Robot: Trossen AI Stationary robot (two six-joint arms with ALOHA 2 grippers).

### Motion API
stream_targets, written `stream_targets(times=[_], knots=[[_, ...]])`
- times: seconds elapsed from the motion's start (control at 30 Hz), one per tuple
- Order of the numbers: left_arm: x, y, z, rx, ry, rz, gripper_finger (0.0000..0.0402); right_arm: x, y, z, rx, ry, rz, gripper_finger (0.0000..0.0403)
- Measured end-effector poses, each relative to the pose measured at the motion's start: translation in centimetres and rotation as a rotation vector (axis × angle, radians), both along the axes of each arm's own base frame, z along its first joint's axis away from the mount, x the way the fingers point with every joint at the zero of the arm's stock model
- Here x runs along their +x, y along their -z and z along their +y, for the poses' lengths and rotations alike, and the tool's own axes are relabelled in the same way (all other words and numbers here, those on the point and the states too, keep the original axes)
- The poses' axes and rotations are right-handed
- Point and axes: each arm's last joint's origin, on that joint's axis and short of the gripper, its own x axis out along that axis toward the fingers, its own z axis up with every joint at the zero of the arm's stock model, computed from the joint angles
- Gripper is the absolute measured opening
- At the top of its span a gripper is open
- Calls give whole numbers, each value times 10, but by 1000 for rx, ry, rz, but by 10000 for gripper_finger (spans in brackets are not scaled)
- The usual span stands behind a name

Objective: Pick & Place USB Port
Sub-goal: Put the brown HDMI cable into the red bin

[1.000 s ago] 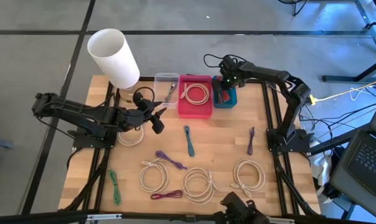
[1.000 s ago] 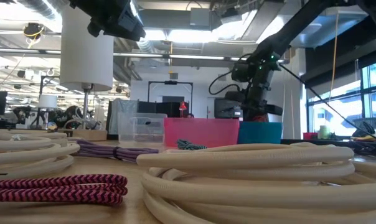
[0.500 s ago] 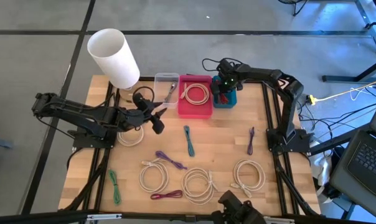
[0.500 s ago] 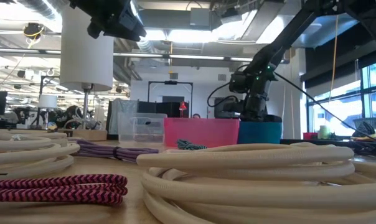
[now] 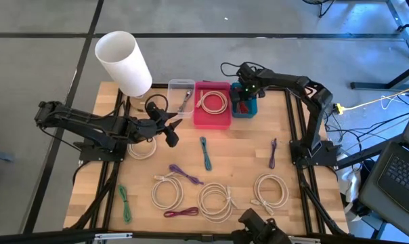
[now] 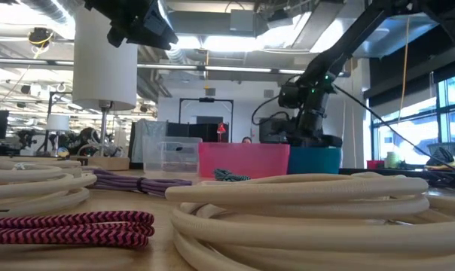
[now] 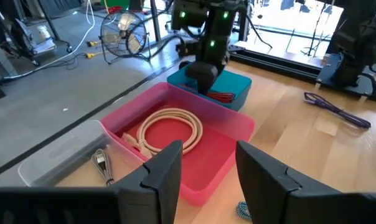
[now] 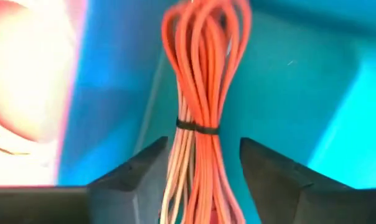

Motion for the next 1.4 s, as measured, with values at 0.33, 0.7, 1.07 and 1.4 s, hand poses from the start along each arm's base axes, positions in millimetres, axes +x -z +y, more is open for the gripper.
stream_targets(times=[0.33, 0.7, 1.07, 1.4], knots=[[0, 0, 0, 27, 9, 21, 143, -15, -103, 53, -221, -136, -84, 232], [0, 0, 12, 66, -33, 54, 143, -27, -172, 196, -181, -447, -224, 233], [-1, 0, 32, 63, -125, 57, 143, 14, -138, 288, -115, -706, -143, 233], [-1, 1, 47, 9, -104, 52, 143, 55, -56, 338, 109, -956, 72, 225]])
